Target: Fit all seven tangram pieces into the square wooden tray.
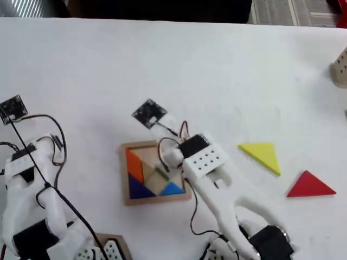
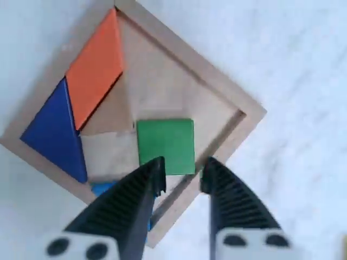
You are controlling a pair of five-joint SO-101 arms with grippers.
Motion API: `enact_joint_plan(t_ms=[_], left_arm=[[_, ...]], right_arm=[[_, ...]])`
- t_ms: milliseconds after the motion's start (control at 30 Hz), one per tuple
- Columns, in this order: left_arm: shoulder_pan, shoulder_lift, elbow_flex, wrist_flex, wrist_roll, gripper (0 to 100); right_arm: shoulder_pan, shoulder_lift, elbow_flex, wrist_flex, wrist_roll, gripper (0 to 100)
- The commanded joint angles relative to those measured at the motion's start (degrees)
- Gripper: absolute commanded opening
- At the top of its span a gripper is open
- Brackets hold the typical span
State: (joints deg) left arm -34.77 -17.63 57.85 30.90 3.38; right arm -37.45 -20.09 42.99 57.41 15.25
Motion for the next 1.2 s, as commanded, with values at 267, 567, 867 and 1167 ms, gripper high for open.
enact_joint_plan(t_ms=[267,567,867,1167], left_arm=[[-0.1,-1.0,-2.0,-1.1,0.5,13],[-0.1,-1.0,-2.0,-1.1,0.5,13],[-0.1,-1.0,-2.0,-1.1,0.5,13],[-0.1,-0.9,-2.0,-1.1,0.5,13]], right_arm=[[-11.7,1.2,4.7,-3.4,-1.0,1.7],[-10.5,11.9,0.3,-8.7,-3.6,1.7],[-10.4,11.9,-0.9,-9.5,-3.6,1.7],[-10.4,11.7,-0.8,-12.2,-3.6,1.7]])
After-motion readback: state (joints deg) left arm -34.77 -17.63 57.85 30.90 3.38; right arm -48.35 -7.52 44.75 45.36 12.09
